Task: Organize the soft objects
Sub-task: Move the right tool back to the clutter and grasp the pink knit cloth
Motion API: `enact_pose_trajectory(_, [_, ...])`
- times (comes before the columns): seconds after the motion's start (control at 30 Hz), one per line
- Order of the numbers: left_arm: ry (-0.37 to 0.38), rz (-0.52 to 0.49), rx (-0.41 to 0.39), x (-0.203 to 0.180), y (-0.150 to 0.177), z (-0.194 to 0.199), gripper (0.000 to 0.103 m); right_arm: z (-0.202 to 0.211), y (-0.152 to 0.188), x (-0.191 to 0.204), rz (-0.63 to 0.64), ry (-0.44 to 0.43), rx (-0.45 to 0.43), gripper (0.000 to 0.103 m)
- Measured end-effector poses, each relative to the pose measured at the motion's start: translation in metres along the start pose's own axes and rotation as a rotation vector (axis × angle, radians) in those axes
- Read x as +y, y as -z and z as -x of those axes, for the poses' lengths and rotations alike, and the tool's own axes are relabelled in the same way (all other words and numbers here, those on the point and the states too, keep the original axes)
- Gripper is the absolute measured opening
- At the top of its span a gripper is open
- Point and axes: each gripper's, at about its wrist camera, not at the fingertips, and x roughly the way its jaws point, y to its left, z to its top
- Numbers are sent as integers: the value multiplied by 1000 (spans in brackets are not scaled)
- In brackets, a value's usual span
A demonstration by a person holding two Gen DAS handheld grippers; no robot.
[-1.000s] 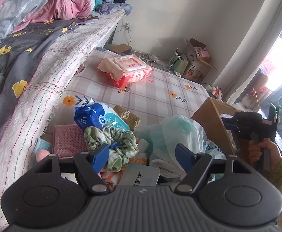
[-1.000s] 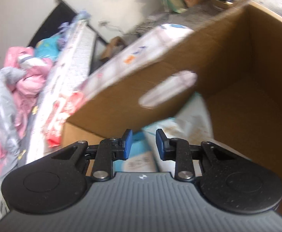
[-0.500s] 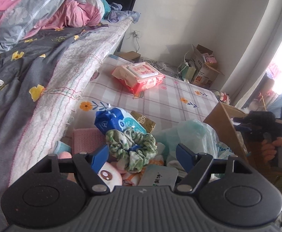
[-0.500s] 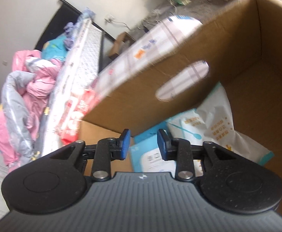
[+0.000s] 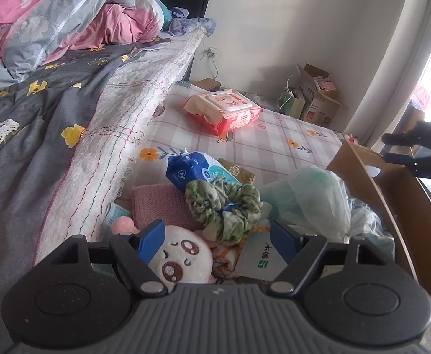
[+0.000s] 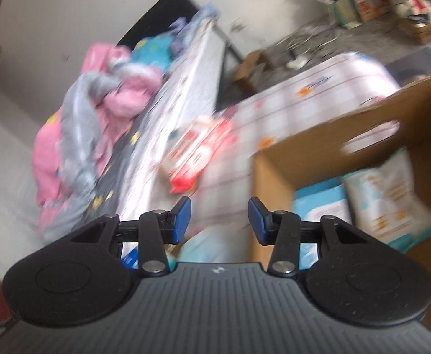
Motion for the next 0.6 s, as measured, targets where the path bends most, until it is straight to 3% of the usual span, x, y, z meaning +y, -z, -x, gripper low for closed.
enact_pose_trajectory(0.33, [-16,-56,36,4,28,7,79,-40,58,80,56,-186,226,44])
enact_pose_trajectory(0.6, [-21,-48,32,21,37,8,79,-84,109,115,41,-241,371,45])
